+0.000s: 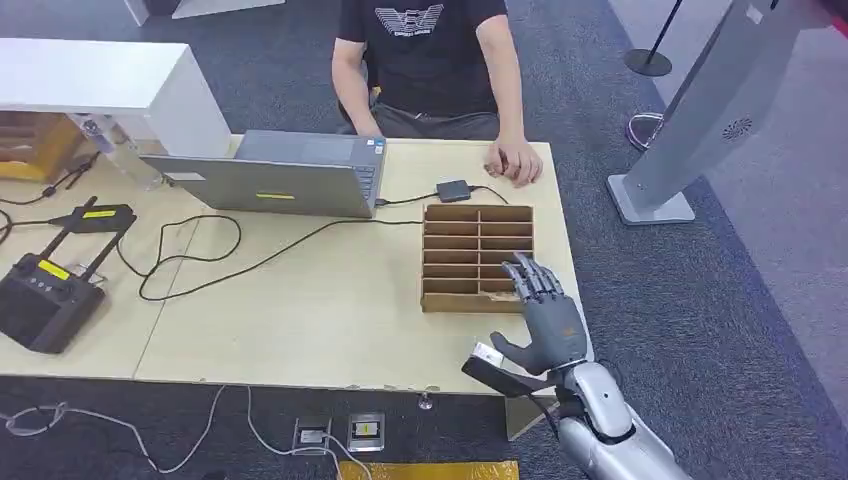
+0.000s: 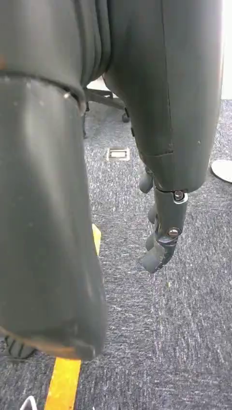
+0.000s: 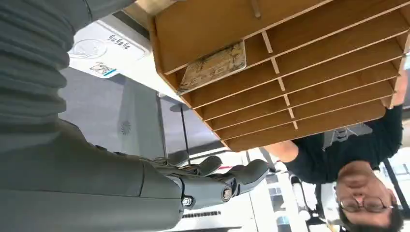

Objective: Pass the card to the sensor for recognition and then transmit it.

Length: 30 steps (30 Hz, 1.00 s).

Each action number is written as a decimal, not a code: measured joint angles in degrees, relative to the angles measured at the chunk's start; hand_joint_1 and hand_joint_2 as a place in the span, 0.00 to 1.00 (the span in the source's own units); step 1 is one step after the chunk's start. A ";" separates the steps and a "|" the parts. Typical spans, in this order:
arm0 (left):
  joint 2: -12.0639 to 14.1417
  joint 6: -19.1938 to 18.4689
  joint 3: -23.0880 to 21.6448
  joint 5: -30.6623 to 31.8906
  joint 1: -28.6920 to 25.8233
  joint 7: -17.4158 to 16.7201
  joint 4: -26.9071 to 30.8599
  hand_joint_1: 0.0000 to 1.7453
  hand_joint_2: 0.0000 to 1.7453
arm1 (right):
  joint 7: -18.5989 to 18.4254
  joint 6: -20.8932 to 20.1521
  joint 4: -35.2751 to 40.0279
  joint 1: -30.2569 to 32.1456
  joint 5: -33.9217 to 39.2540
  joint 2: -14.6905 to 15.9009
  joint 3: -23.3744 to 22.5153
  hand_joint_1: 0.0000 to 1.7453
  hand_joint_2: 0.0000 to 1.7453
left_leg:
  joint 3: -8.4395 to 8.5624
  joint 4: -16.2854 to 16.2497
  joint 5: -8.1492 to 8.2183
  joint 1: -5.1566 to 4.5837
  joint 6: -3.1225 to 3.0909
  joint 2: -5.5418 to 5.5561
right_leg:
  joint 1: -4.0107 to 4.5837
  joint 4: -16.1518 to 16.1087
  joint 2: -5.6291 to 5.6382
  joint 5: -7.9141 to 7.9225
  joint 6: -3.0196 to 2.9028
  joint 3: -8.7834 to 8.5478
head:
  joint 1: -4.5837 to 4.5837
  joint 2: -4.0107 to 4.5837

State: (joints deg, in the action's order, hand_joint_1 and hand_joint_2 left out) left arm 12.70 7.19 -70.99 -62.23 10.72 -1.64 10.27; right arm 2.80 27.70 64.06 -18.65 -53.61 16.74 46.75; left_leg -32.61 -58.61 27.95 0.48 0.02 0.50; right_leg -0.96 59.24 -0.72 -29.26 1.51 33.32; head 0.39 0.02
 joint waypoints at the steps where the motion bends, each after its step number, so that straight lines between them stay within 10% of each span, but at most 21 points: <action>1: 0.00 0.00 0.00 0.00 0.00 0.09 0.00 0.00 0.00 | 0.59 0.79 -1.07 -0.25 0.37 -0.26 0.37 0.00 1.00 | 0.00 0.00 0.00 0.00 0.00 0.00 | 0.00 0.00 0.00 0.00 0.00 0.00 | -0.02 0.00; 30: -0.24 2.98 0.00 -0.18 -0.03 0.72 0.02 0.00 0.00 | 3.21 9.13 -13.20 -7.13 5.70 -3.21 7.76 0.00 1.00 | 0.02 0.00 0.00 0.00 0.00 0.00 | 0.00 0.00 0.01 0.00 0.00 0.00 | -0.02 0.00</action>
State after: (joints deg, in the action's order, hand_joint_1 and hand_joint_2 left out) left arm 12.46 10.17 -70.99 -62.40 10.68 -0.92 10.29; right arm 6.01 36.83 50.86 -25.77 -47.91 13.53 54.51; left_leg -32.59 -58.61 27.95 0.48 0.03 0.50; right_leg -0.96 59.24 -0.71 -29.26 1.51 33.32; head 0.37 0.02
